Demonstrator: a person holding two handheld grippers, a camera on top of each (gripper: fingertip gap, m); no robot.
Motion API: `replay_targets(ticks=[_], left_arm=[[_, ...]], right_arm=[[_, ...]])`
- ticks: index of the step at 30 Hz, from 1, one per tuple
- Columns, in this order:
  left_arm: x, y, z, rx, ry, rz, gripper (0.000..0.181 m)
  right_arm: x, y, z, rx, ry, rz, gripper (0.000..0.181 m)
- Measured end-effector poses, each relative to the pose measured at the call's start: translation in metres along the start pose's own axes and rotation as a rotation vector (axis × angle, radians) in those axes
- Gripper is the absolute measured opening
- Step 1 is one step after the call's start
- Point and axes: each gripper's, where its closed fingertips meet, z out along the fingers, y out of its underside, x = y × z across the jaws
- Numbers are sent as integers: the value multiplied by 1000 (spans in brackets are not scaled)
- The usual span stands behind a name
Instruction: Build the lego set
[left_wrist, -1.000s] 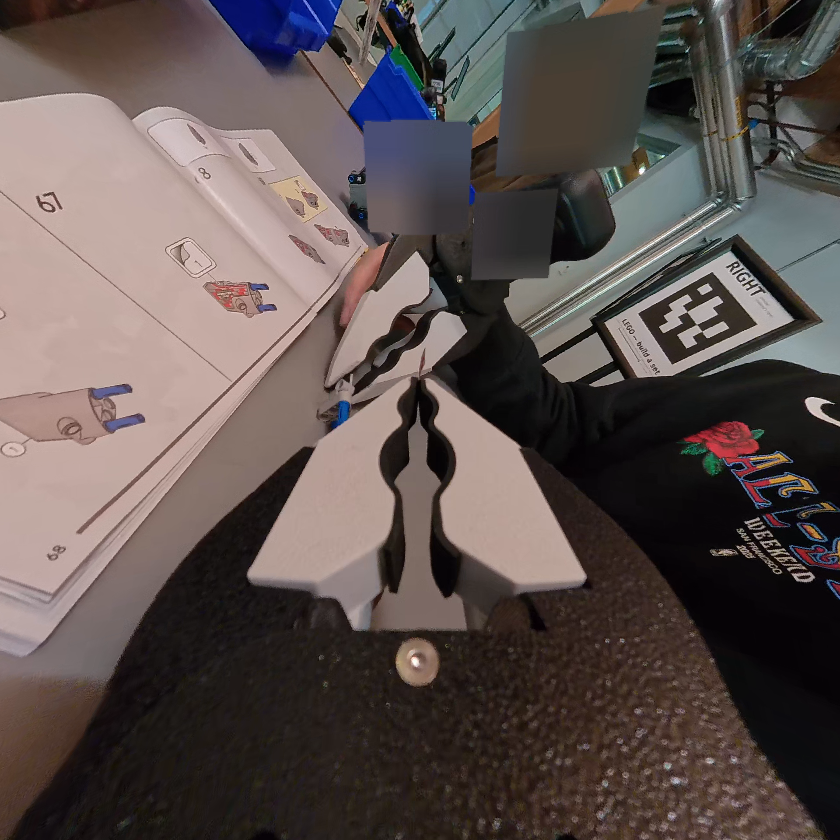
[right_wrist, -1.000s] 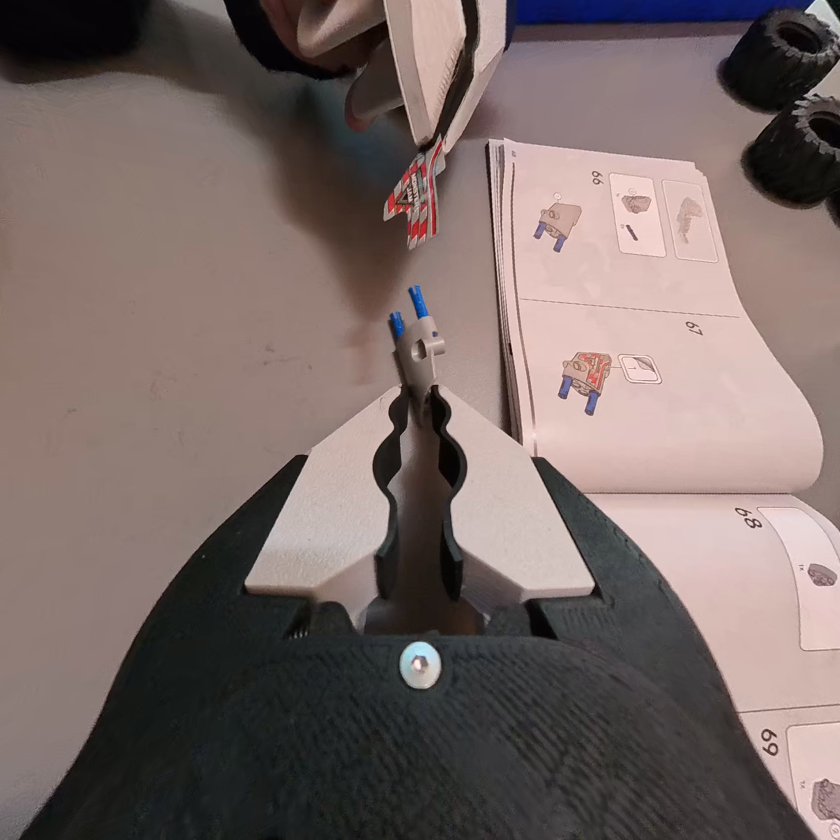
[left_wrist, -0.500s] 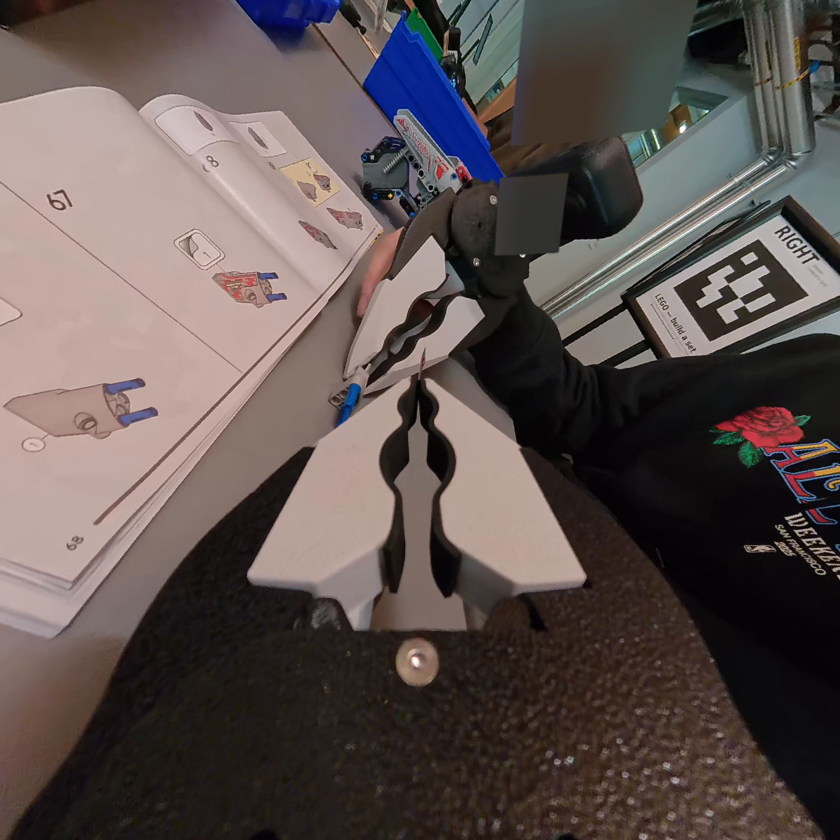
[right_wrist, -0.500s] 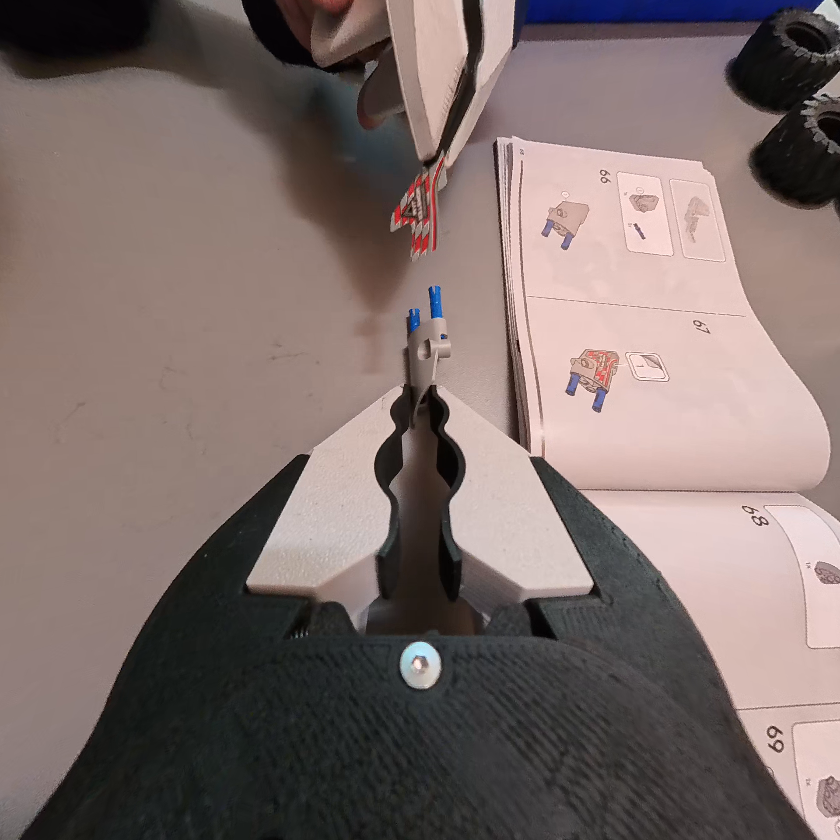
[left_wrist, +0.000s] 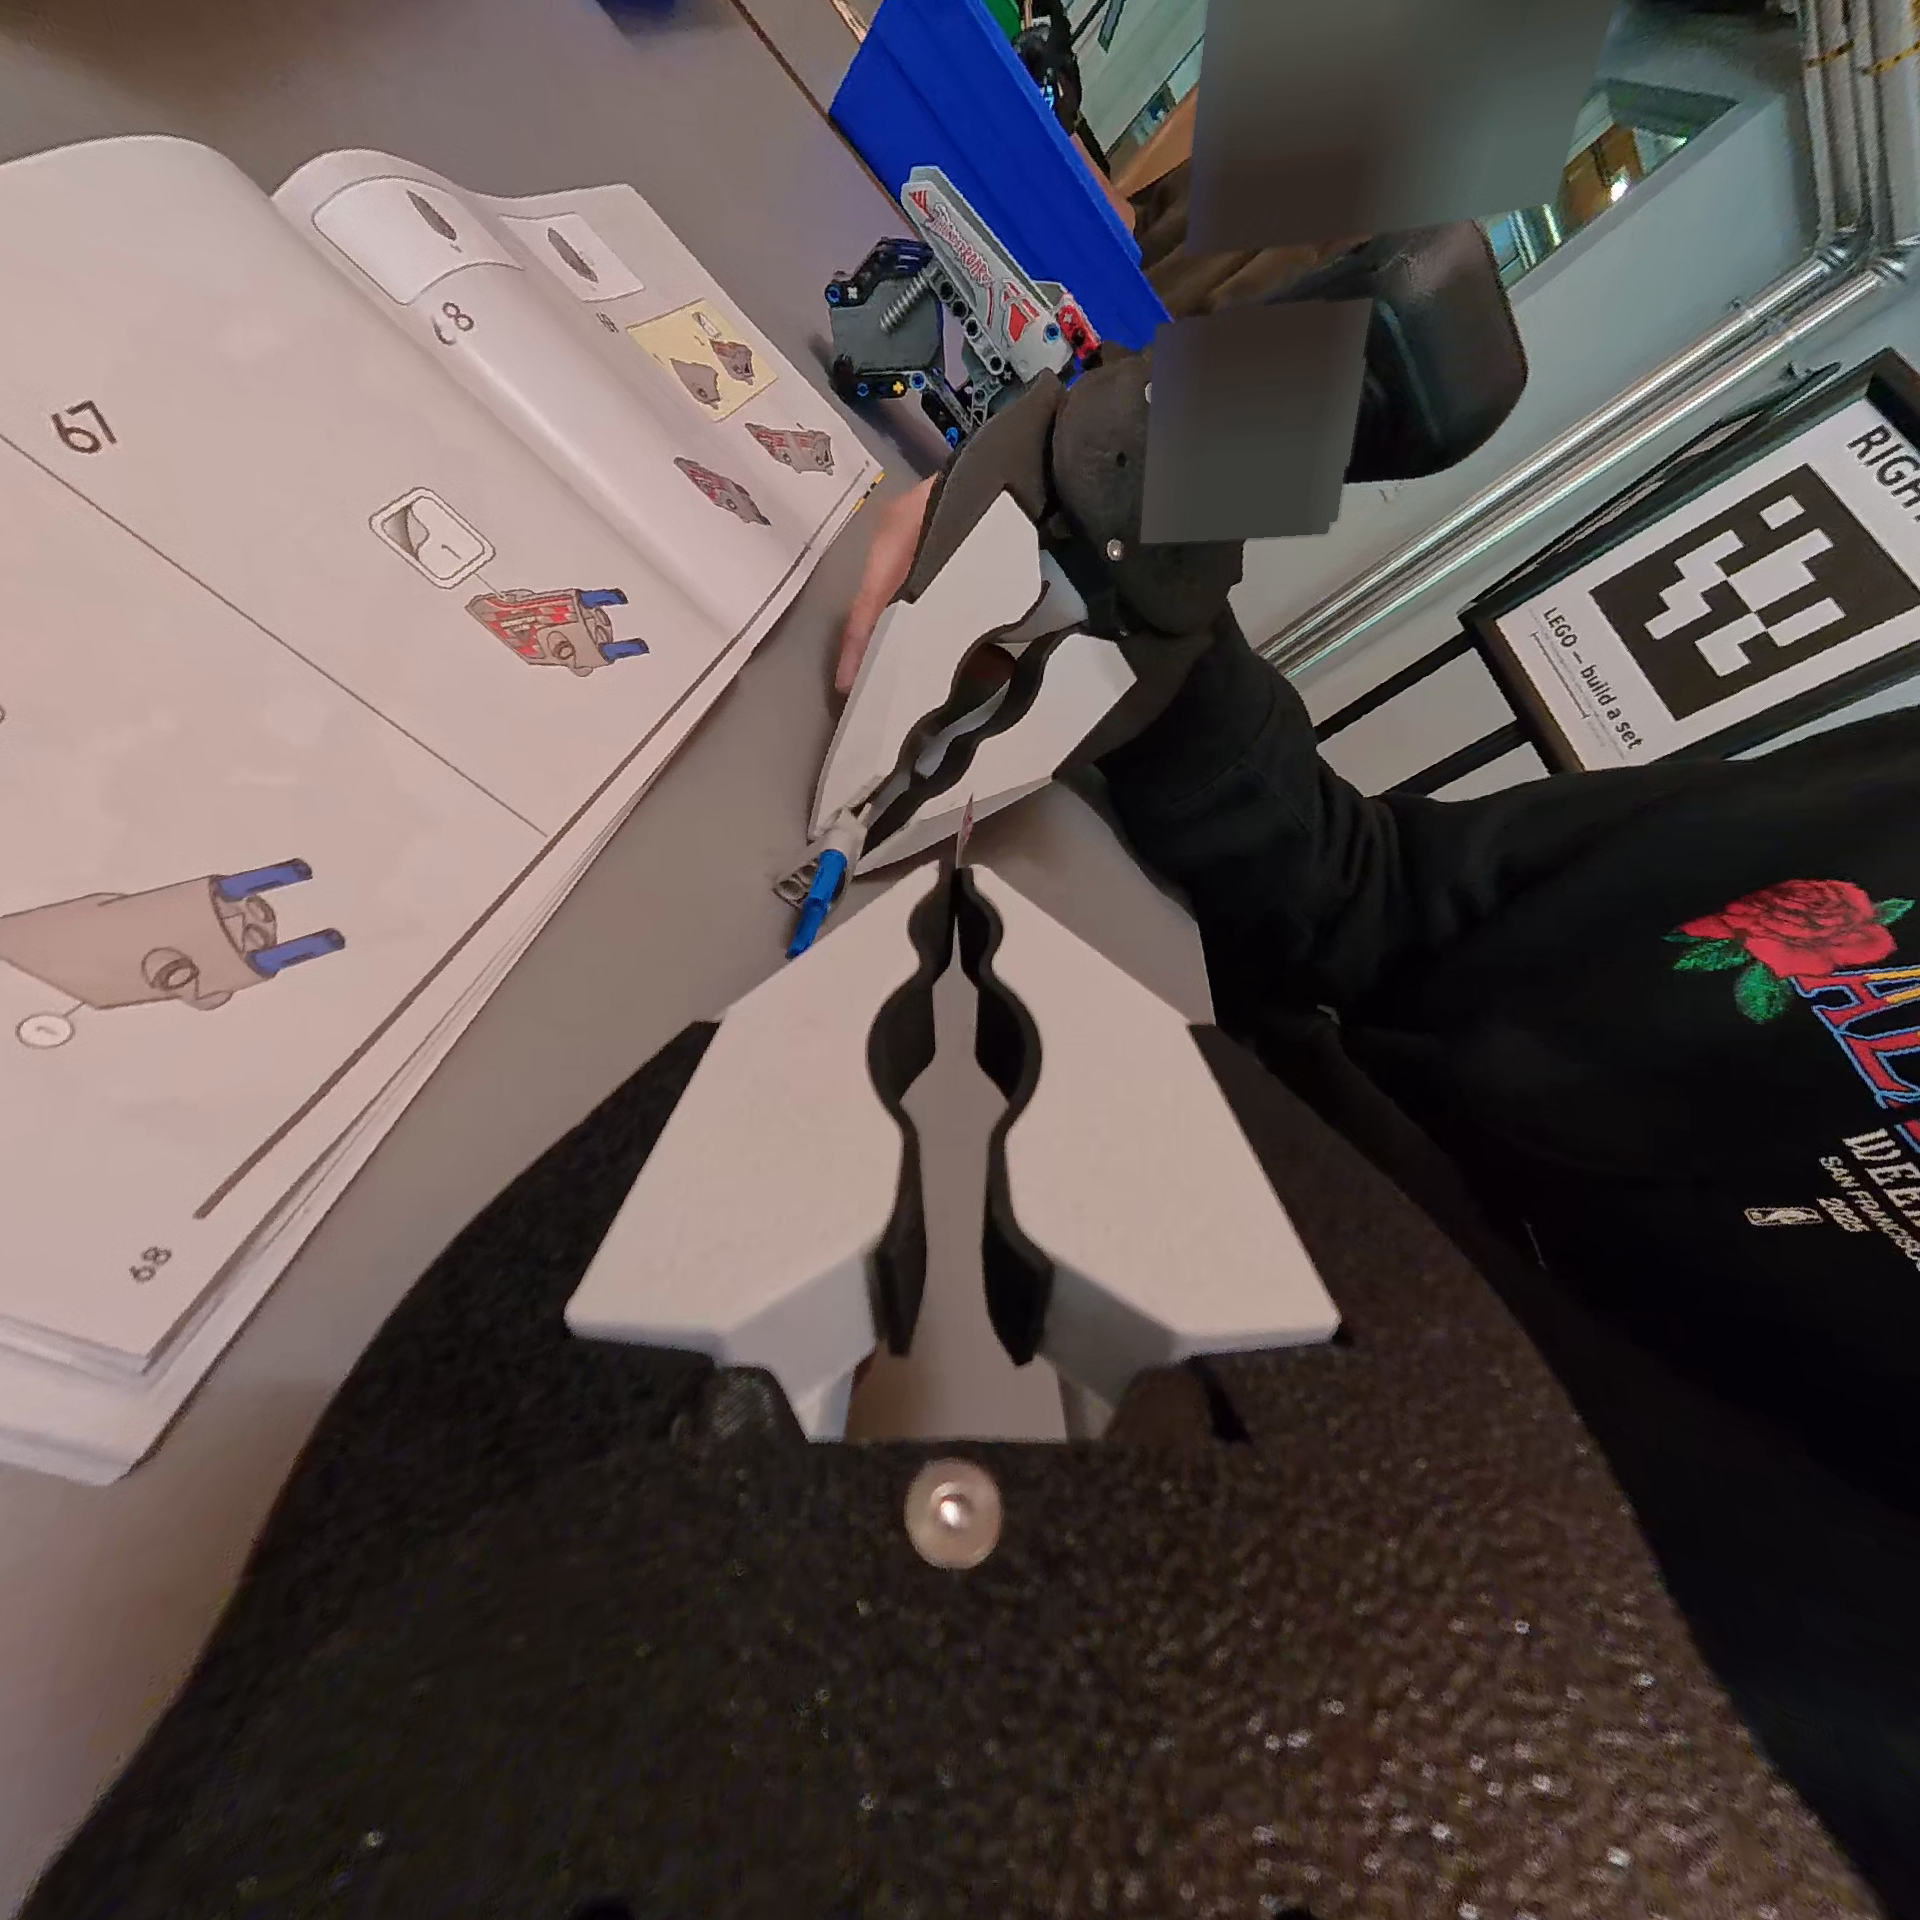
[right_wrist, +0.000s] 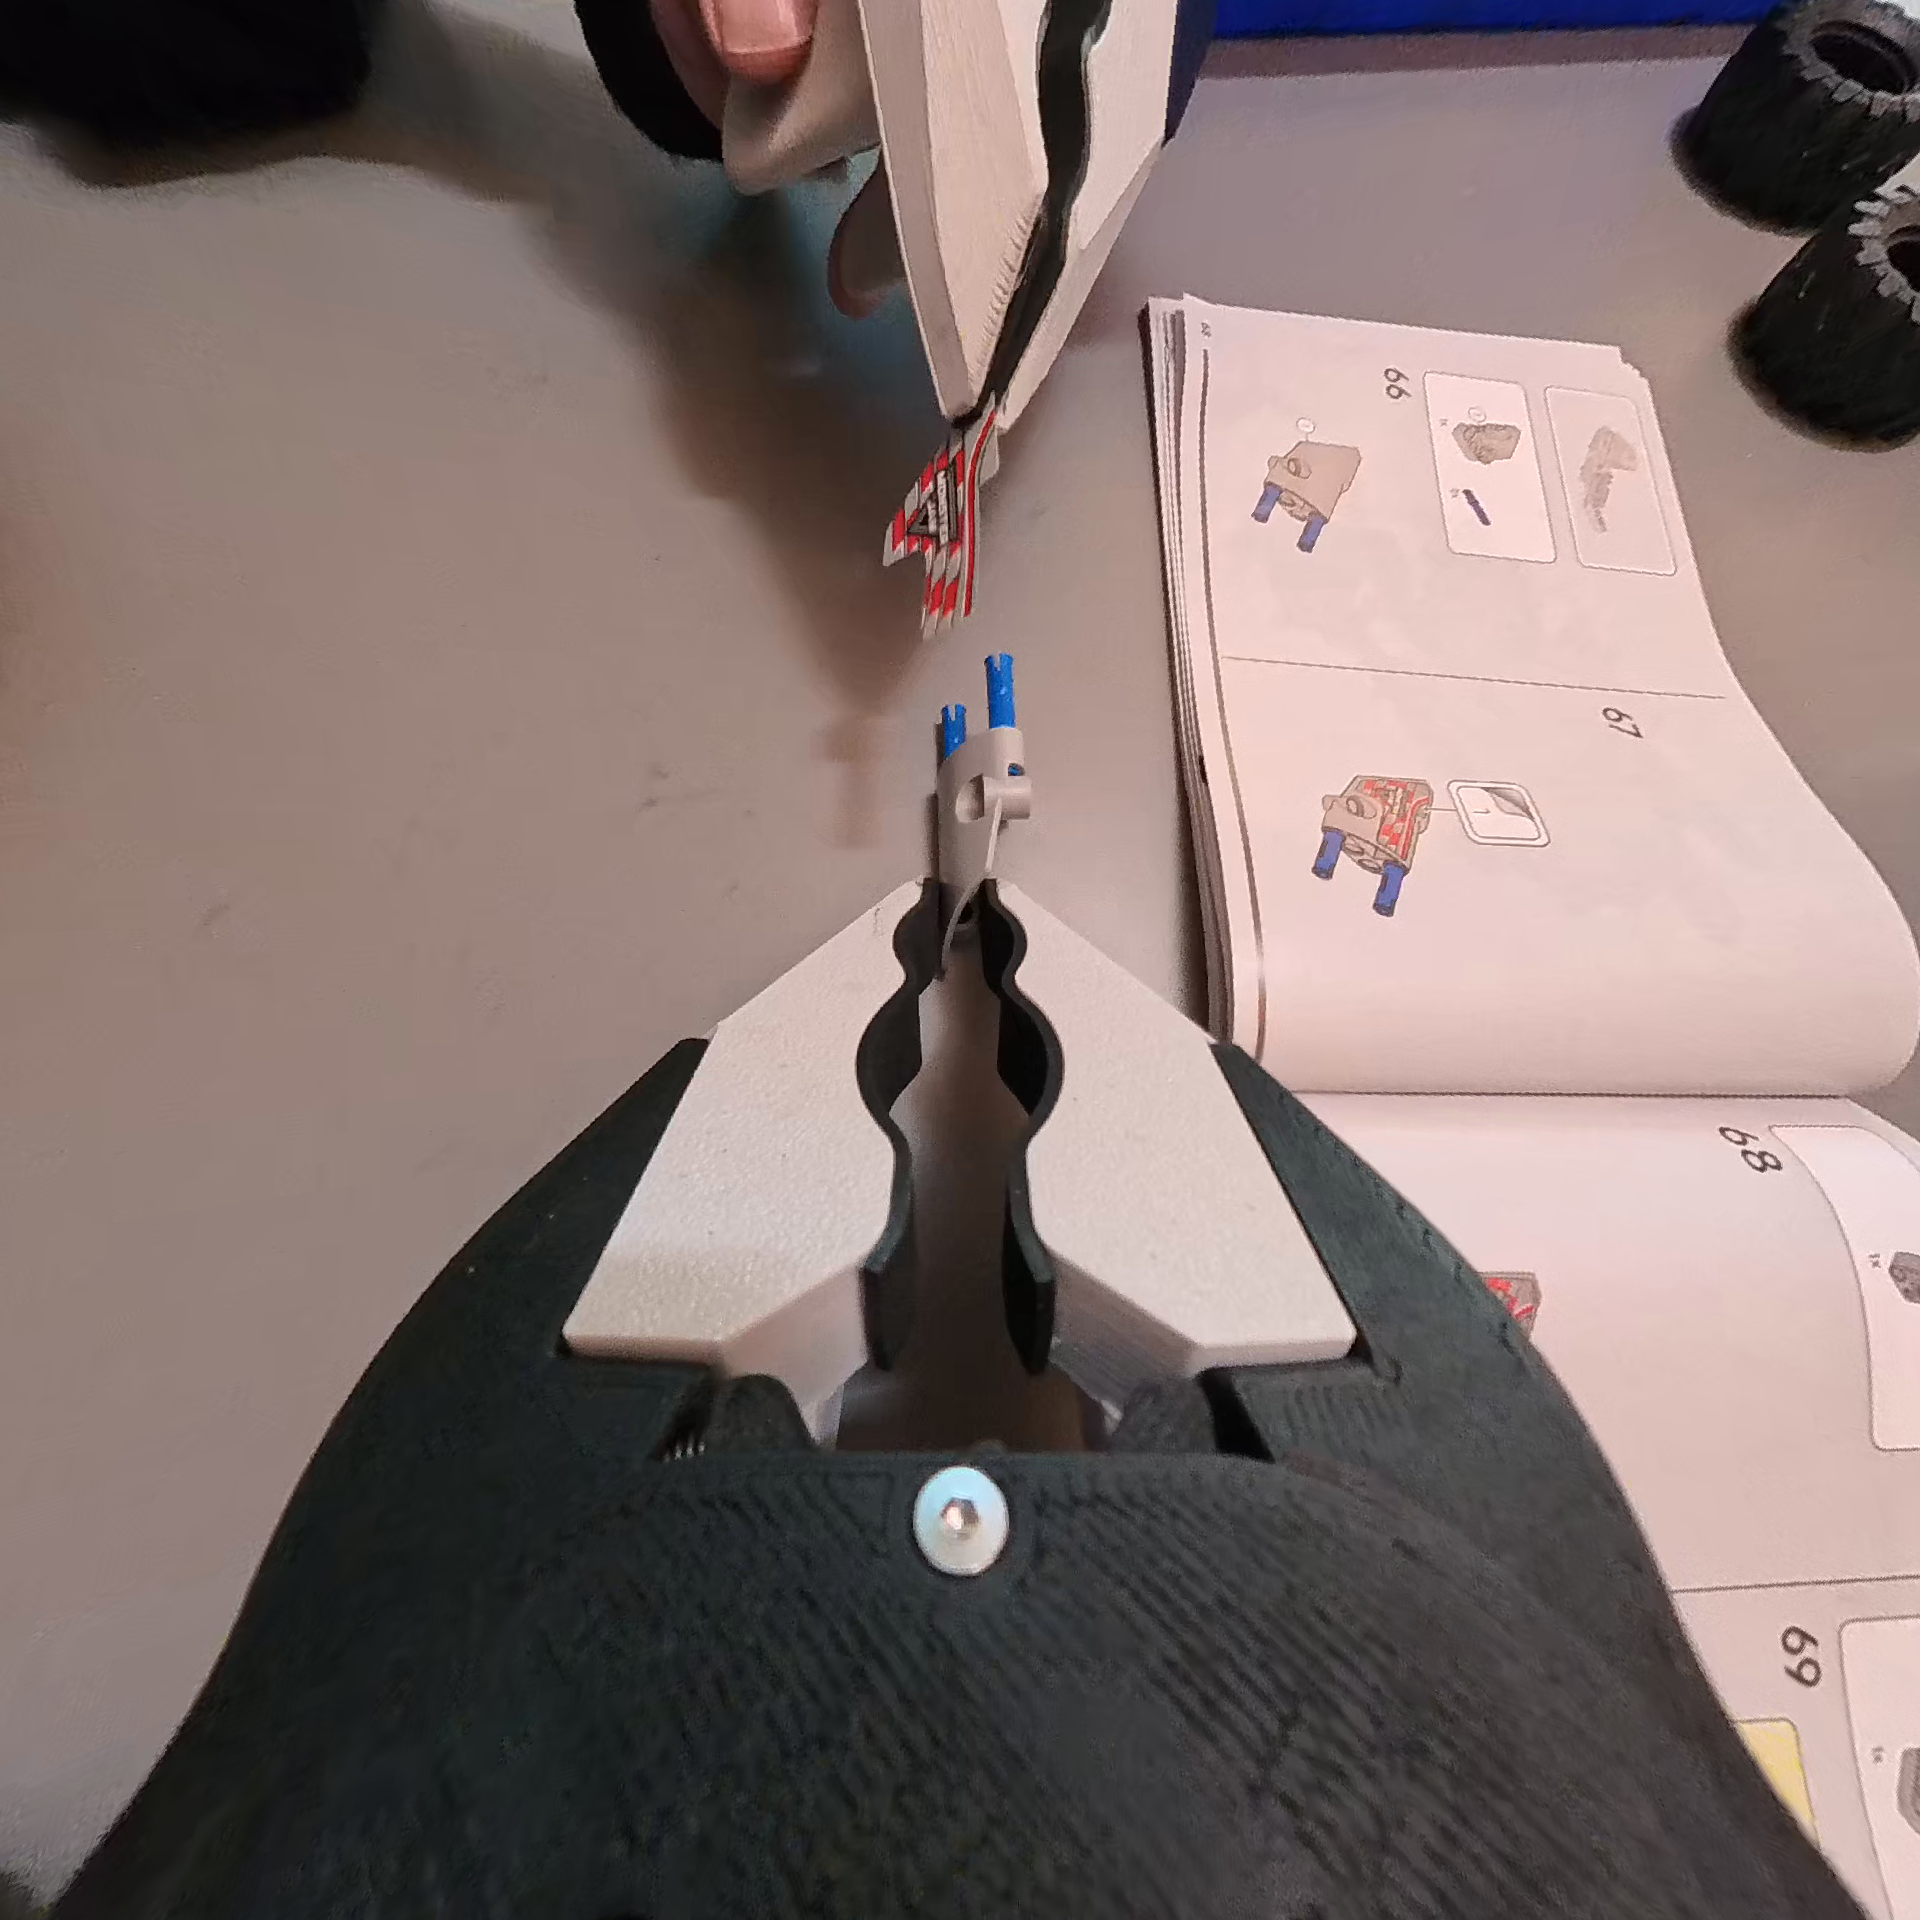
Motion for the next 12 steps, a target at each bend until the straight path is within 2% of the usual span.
replay_targets(ticks=[12], left_arm=[[-1,1,-1,-6,-5,16,0]], right_arm=[[2,5,-6,-2,-4,36,6]])
